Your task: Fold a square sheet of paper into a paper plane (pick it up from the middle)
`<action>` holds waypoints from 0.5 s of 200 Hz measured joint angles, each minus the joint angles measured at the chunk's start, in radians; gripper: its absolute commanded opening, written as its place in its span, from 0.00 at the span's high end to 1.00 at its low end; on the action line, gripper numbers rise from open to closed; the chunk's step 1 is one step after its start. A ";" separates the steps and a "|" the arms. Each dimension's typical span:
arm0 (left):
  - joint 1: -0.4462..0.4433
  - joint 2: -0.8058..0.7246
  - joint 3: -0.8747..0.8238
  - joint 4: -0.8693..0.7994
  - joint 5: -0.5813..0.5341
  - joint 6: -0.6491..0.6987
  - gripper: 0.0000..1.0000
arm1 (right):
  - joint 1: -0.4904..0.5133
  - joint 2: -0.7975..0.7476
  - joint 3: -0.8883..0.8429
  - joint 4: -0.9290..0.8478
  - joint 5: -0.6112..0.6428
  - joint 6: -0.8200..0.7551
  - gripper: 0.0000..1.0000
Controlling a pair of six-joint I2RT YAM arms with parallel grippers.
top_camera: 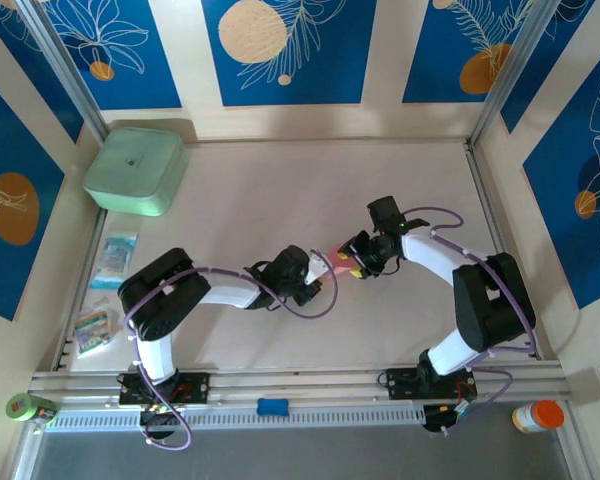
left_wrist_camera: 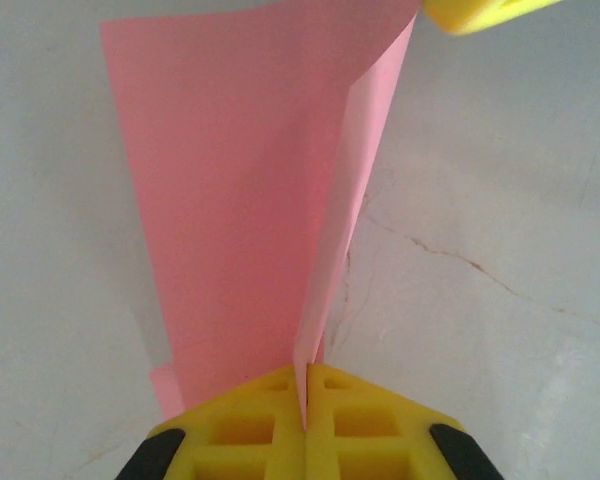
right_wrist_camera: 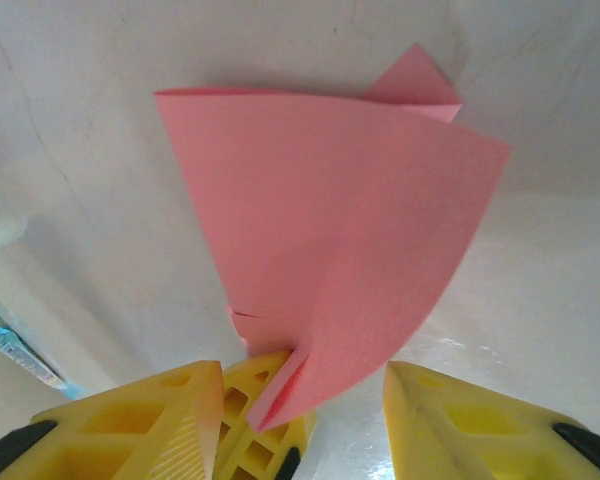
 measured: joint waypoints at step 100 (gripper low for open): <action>0.108 0.000 0.001 -0.019 0.160 -0.373 0.94 | -0.031 -0.114 -0.126 0.143 -0.023 -0.198 0.52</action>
